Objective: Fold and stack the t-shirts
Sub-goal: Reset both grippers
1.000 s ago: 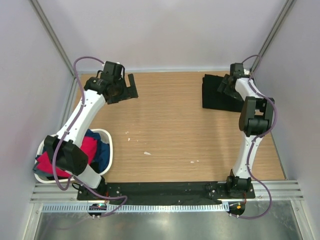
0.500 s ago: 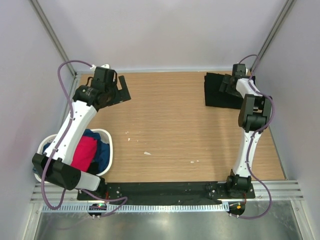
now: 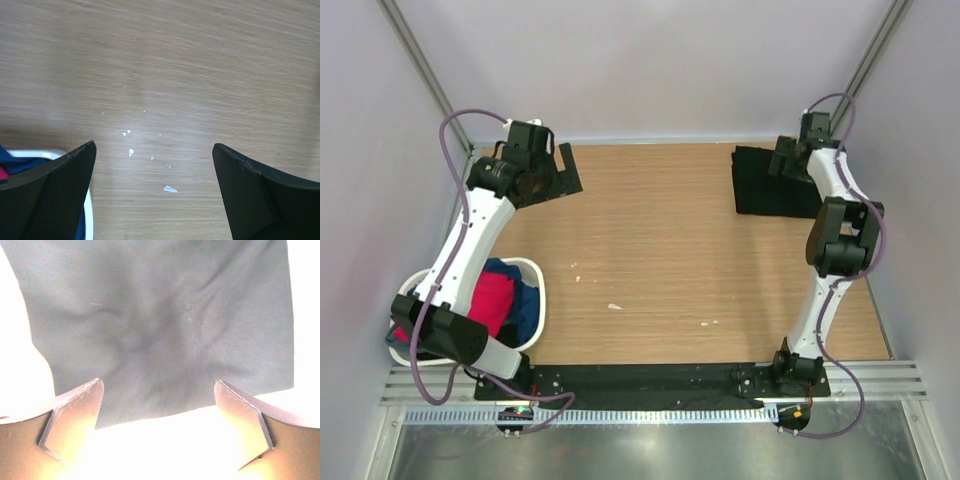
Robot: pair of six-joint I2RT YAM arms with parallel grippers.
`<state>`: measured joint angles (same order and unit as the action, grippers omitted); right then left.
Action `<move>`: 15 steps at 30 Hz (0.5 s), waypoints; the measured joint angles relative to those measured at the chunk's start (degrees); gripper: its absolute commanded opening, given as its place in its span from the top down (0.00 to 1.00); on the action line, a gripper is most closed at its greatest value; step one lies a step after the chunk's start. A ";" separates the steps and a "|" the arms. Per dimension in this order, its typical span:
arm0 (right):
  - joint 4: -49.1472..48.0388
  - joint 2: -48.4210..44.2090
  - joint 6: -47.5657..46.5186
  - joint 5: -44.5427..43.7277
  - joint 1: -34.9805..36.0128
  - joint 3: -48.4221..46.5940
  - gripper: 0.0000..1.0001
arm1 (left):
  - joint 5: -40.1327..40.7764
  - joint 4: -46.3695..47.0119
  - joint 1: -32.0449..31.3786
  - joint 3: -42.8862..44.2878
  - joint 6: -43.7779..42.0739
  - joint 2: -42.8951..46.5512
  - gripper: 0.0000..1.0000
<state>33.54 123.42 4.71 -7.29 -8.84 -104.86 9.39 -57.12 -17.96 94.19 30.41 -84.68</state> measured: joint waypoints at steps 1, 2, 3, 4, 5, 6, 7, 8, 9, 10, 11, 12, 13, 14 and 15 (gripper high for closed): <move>0.83 -2.82 0.07 0.66 0.00 -0.04 0.00 | -0.81 -0.13 0.07 1.60 -0.13 -0.79 0.00; 1.64 -5.81 0.20 1.46 0.00 -0.07 0.00 | -1.64 0.00 0.09 2.62 -0.33 -1.16 0.00; 2.21 -9.46 0.39 2.32 0.00 -0.15 0.00 | -2.29 0.20 0.09 3.30 -0.48 -1.22 0.00; 2.29 -13.27 0.61 3.32 0.00 -0.24 0.00 | -3.08 0.33 0.09 3.76 -0.55 -1.05 0.00; 2.29 -17.49 1.01 4.55 0.04 -0.33 0.00 | -3.58 0.57 0.09 4.00 -0.66 -0.66 0.00; 2.19 -21.75 1.42 5.66 0.04 -0.44 0.00 | -4.11 0.79 0.09 4.02 -0.70 -0.02 0.00; 1.84 -26.53 1.90 6.71 0.04 -0.48 0.00 | -4.35 0.79 0.09 4.00 -0.70 0.70 0.00; 1.44 -30.91 2.36 7.69 0.04 -0.48 0.00 | -4.50 0.90 0.09 3.93 -0.70 1.62 0.00; 0.83 -35.47 2.97 8.79 0.07 -0.07 0.00 | -4.66 1.20 0.11 3.56 -0.70 2.93 0.00; 0.44 -39.47 3.43 9.60 0.13 0.59 0.00 | -4.72 1.64 0.09 2.89 -0.68 4.59 0.00; -0.35 -43.78 3.98 10.40 0.13 1.92 0.00 | -4.74 2.21 0.09 1.86 -0.63 6.64 0.00; -0.52 -48.06 4.61 11.15 0.11 3.78 0.00 | -4.79 2.45 0.09 0.72 -0.57 9.05 0.00; -1.05 -51.43 5.07 11.69 0.11 6.12 0.00 | -4.81 2.69 0.09 -0.55 -0.44 11.52 0.00; -1.16 -54.86 5.66 12.17 0.11 8.79 0.00 | -4.79 3.41 0.11 -2.27 -0.28 14.49 0.00; -1.49 -58.10 6.16 12.61 0.11 11.47 0.00 | -4.72 4.46 0.13 -4.48 0.00 17.68 0.00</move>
<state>32.05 65.32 10.87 5.32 -8.73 -93.38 4.67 -52.66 -17.82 89.71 30.41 -67.00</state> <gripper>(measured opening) 0.996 0.996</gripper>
